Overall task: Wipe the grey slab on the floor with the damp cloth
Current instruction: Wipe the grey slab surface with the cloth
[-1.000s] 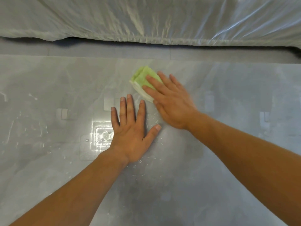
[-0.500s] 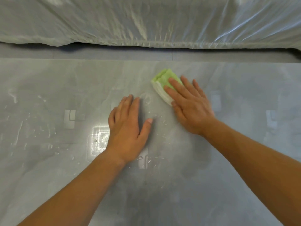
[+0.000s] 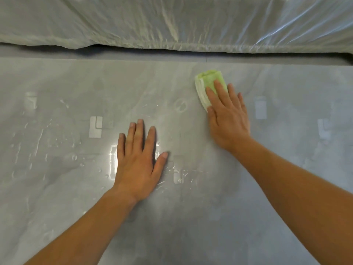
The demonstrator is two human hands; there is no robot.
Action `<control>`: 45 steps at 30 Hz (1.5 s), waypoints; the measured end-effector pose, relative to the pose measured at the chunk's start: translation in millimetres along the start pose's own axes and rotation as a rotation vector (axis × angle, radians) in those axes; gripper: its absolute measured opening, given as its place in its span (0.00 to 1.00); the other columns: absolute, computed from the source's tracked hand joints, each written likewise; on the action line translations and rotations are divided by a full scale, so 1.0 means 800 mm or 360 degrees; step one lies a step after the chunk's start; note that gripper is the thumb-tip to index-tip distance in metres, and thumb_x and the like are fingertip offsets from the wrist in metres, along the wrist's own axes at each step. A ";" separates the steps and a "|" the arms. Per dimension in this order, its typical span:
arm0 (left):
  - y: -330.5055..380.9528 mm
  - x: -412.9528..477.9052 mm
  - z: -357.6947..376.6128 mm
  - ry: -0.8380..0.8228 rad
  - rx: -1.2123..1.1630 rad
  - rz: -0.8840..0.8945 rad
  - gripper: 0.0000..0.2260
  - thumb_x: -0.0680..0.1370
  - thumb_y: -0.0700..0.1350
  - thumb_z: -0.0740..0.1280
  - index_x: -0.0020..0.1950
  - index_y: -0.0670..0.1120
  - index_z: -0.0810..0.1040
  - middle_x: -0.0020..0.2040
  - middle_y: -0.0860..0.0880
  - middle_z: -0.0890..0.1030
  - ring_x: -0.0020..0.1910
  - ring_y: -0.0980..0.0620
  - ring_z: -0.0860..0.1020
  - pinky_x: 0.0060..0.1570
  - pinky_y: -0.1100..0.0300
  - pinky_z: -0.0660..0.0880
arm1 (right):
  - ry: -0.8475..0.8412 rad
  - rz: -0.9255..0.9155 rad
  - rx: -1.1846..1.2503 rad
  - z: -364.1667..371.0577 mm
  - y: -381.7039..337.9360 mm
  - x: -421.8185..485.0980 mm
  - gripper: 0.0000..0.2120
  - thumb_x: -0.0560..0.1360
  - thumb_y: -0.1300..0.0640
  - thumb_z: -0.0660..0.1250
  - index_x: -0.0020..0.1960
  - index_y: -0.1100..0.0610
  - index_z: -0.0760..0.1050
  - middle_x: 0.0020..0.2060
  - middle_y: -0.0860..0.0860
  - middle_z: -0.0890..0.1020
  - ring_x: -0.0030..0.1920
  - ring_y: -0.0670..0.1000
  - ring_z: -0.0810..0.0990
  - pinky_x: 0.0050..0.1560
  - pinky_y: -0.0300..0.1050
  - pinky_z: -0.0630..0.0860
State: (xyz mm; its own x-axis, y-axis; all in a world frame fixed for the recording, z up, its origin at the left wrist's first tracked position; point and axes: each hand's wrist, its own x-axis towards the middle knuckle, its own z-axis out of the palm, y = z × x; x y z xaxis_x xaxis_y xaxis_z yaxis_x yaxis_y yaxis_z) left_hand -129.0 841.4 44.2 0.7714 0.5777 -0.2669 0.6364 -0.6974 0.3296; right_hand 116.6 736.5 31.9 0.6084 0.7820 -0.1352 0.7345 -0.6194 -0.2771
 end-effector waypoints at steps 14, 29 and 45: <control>0.101 0.115 -0.051 -0.0084 -0.0669 -0.0002 0.21 0.81 0.57 0.60 0.69 0.45 0.70 0.62 0.46 0.77 0.62 0.43 0.72 0.64 0.45 0.70 | -0.0104 0.0553 0.0749 -0.047 -0.013 -0.084 0.22 0.75 0.46 0.70 0.67 0.50 0.73 0.57 0.46 0.78 0.53 0.49 0.78 0.57 0.49 0.76; 0.108 0.150 -0.104 -0.0185 -0.1569 0.0119 0.06 0.80 0.39 0.69 0.54 0.38 0.82 0.46 0.44 0.82 0.44 0.57 0.78 0.49 0.64 0.75 | 0.0253 0.0390 0.0992 -0.091 -0.005 -0.050 0.08 0.71 0.55 0.76 0.44 0.50 0.77 0.41 0.46 0.80 0.41 0.45 0.78 0.42 0.39 0.74; 0.009 0.066 -0.038 0.0029 -0.0215 -0.0012 0.25 0.82 0.59 0.52 0.77 0.51 0.64 0.81 0.43 0.54 0.81 0.46 0.48 0.77 0.47 0.40 | -0.0136 -0.0746 -0.0205 0.008 -0.026 -0.035 0.25 0.82 0.46 0.51 0.79 0.47 0.60 0.80 0.57 0.57 0.78 0.64 0.58 0.77 0.60 0.56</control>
State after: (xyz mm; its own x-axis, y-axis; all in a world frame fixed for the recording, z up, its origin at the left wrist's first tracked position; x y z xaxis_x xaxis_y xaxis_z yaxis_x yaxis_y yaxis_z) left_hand -83.9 879.4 60.3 0.7655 0.5912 -0.2541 0.6350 -0.6301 0.4469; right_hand 82.3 728.2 35.7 0.1809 0.9781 -0.1029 0.9577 -0.1990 -0.2079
